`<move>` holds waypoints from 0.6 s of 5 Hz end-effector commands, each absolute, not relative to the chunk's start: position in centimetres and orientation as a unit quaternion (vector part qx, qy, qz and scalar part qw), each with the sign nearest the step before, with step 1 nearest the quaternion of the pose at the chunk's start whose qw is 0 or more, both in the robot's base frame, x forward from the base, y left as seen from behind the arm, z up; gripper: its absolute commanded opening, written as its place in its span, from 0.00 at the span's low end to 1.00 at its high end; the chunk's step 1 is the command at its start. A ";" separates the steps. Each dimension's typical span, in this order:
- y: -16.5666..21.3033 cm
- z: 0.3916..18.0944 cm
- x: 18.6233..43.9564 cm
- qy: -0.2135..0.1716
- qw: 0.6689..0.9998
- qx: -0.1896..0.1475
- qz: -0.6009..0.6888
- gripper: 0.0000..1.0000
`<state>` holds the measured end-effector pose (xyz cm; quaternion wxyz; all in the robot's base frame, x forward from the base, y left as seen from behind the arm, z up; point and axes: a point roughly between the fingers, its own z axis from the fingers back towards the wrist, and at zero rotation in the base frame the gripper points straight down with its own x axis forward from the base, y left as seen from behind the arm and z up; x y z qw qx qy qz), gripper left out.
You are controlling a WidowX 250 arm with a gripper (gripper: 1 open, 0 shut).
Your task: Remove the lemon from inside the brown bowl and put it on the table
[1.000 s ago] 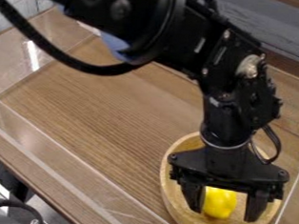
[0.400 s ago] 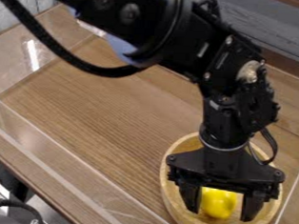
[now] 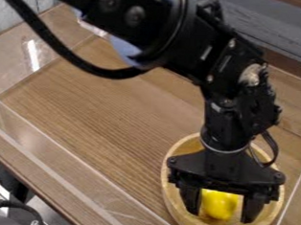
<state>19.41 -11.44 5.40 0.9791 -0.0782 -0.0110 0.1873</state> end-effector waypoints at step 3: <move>-11.6 6.1 20.6 -0.028 0.975 -0.090 0.202 1.00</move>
